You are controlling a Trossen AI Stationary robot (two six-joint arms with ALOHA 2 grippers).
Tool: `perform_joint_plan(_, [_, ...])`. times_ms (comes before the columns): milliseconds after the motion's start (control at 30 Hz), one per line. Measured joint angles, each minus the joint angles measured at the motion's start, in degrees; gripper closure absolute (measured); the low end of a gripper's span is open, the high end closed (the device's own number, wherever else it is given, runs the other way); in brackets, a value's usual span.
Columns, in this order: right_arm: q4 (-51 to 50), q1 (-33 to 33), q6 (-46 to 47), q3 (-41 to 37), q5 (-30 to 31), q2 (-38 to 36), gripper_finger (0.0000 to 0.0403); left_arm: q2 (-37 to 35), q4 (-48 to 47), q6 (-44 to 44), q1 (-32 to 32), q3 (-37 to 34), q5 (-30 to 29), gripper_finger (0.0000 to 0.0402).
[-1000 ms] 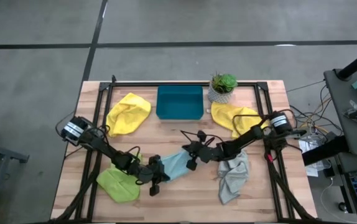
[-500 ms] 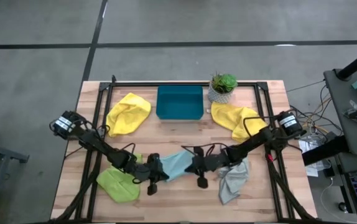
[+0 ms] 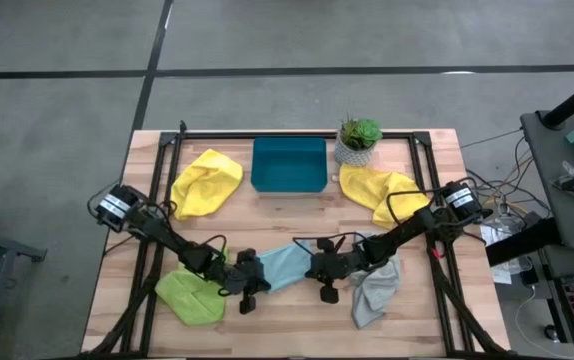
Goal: Fold microfiber towels
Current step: Fold the blue microfiber cloth
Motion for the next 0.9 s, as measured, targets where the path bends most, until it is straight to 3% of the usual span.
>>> perform_joint_plan(400, [-3.08,-0.38,-1.22,0.35,0.03,-4.46,0.0394,-7.80,-6.06,4.41,0.49,-0.38,2.01,0.0393])
perform_joint_plan(533, [-2.81,-1.66,-1.93,0.37,0.61,-6.21,0.0394,-10.15,-7.13,7.41,1.27,-0.39,-1.22,0.0393])
perform_joint_plan(733, [-2.47,-4.34,-3.09,0.37,8.38,-6.68,0.0394,-10.76,-7.53,12.41,3.11,-0.52,-10.95,0.0393])
perform_joint_plan(900, [-1.49,-6.45,-2.77,0.37,13.09,-4.41,0.0394,-7.88,-9.21,11.84,4.88,-0.90,-11.65,0.0393])
